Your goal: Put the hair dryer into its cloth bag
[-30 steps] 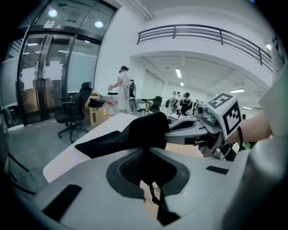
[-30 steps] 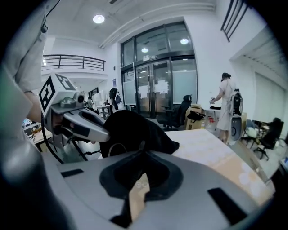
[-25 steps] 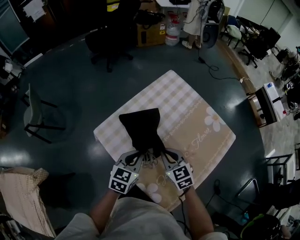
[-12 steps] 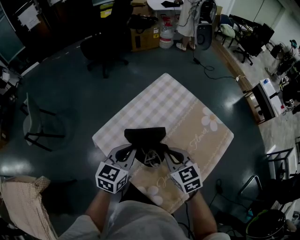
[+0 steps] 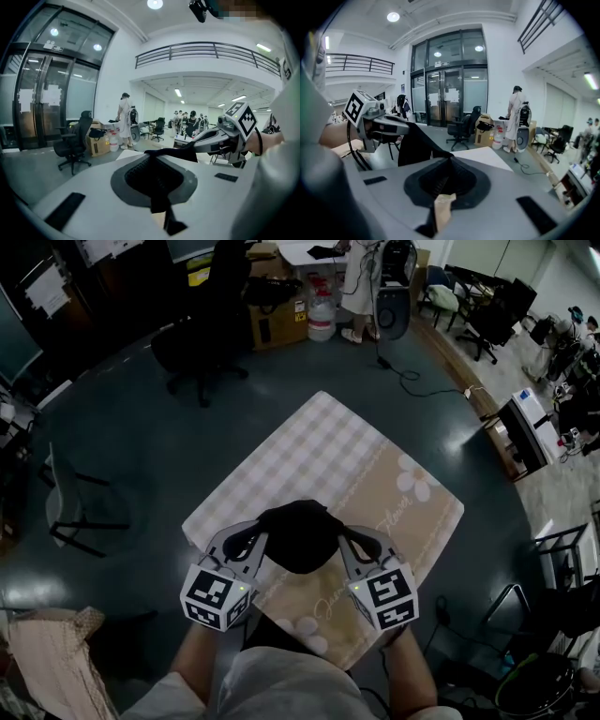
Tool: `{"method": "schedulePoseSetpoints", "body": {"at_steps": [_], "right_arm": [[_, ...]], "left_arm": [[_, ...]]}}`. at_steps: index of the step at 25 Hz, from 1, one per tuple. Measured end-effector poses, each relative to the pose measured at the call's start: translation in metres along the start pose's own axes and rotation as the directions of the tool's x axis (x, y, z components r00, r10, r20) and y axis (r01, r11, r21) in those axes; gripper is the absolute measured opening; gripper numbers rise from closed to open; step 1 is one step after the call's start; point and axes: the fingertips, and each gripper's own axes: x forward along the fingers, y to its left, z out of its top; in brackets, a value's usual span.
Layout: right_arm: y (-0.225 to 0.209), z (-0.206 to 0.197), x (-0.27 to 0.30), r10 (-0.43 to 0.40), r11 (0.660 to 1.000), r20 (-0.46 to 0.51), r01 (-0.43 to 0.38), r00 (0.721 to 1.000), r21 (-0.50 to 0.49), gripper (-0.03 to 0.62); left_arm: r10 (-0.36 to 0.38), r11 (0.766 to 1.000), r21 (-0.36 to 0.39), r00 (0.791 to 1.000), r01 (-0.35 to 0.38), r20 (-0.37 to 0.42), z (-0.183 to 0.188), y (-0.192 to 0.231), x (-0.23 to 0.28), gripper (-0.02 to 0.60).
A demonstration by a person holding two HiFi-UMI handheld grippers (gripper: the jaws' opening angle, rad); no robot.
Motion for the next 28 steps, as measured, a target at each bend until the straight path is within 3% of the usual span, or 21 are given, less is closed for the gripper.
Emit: {"method": "schedulePoseSetpoints", "body": {"at_steps": [5, 12, 21, 28], "right_arm": [[0.013, 0.002, 0.005, -0.005, 1.0, 0.023, 0.005, 1.0, -0.01, 0.02], [-0.046, 0.034, 0.024, -0.028, 0.999, 0.044, 0.029, 0.999, -0.027, 0.019], [-0.107, 0.07, 0.051, -0.127, 0.99, 0.094, 0.132, 0.987, -0.042, 0.02], [-0.129, 0.059, 0.061, -0.185, 0.98, 0.098, 0.191, 0.978, -0.062, 0.02]], "left_arm": [[-0.011, 1.0, 0.018, 1.0, 0.011, -0.001, -0.003, 0.01, -0.005, 0.014], [-0.046, 0.997, 0.058, 0.999, 0.047, -0.01, 0.036, 0.024, 0.055, 0.014], [-0.086, 0.987, 0.138, 0.996, 0.085, 0.005, 0.082, 0.049, 0.122, 0.014], [-0.071, 0.983, 0.172, 0.998, 0.069, 0.002, 0.081, 0.053, 0.147, 0.014]]}}
